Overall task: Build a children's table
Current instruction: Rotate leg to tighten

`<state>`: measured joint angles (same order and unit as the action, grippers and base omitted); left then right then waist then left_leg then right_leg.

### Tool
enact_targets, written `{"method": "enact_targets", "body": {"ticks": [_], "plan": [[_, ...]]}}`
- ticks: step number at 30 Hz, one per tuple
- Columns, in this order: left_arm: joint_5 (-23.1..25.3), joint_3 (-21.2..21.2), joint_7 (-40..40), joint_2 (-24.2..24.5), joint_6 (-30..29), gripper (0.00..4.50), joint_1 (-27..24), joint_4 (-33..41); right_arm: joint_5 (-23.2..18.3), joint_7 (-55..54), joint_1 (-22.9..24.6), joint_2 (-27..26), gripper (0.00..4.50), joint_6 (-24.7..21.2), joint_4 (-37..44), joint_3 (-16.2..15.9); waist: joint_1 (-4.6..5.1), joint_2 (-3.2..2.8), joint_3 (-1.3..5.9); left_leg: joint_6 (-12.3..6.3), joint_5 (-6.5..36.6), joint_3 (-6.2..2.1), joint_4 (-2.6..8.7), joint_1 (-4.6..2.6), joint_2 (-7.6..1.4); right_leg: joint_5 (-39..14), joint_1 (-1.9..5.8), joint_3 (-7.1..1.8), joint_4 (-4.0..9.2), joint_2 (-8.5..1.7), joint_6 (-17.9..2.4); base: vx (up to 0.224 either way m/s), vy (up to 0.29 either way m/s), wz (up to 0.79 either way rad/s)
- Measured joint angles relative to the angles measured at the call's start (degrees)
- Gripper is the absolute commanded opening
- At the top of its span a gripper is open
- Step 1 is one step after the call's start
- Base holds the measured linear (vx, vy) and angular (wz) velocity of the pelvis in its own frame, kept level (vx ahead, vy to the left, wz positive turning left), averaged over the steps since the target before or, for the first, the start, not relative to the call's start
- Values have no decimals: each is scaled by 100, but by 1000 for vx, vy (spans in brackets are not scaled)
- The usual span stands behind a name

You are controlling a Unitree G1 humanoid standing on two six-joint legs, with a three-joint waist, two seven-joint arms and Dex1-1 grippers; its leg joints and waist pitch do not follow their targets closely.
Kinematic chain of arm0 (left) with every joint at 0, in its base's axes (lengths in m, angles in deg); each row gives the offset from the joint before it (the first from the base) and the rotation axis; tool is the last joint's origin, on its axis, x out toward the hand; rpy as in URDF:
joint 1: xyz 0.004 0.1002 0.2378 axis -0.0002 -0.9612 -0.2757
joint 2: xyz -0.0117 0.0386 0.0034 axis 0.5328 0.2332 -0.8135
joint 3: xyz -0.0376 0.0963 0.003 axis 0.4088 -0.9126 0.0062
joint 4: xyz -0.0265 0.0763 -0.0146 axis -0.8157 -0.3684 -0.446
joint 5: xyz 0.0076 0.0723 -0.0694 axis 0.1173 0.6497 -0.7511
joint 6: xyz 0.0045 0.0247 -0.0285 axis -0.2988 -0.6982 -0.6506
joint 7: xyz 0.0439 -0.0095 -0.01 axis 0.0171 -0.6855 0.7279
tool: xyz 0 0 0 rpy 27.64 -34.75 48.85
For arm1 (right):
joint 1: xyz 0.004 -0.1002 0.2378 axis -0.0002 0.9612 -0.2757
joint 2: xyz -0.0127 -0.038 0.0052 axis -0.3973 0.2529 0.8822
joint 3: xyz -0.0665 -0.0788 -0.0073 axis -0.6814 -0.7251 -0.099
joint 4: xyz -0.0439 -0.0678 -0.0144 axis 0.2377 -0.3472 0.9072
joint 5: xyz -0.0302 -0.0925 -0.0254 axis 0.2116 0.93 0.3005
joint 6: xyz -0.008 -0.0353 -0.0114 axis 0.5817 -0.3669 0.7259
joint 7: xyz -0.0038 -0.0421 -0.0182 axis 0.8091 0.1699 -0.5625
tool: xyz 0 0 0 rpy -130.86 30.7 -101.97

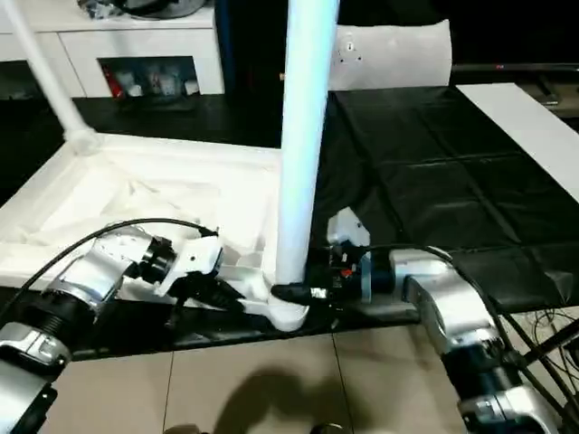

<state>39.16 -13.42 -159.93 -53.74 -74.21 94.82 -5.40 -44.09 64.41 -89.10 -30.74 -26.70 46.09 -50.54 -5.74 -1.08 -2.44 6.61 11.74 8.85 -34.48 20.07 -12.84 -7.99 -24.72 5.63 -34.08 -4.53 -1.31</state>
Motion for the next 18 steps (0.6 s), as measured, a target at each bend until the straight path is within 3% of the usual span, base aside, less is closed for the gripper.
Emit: {"method": "enact_targets", "body": {"ticks": [9, 18], "plan": [[52, -91, -79, -8, 26, 0, 80, -7, 14, 394, -183, 73, 206, -48, -143, -153, -57, 2, 1, 2, -1, 0, 0, -2, 0, 0, 1, 0, -2, 0, 0, 0, 0, 0], [62, 30, 225, -146, -347, 0, 103, -34, 4, 21, -44, -110, 204, -197, -98, 46, -65, 0, 2, 17, -9, 0, -1, -12, 0, 1, 16, 0, -6, 1, 0, 0, 0, 0]]}}
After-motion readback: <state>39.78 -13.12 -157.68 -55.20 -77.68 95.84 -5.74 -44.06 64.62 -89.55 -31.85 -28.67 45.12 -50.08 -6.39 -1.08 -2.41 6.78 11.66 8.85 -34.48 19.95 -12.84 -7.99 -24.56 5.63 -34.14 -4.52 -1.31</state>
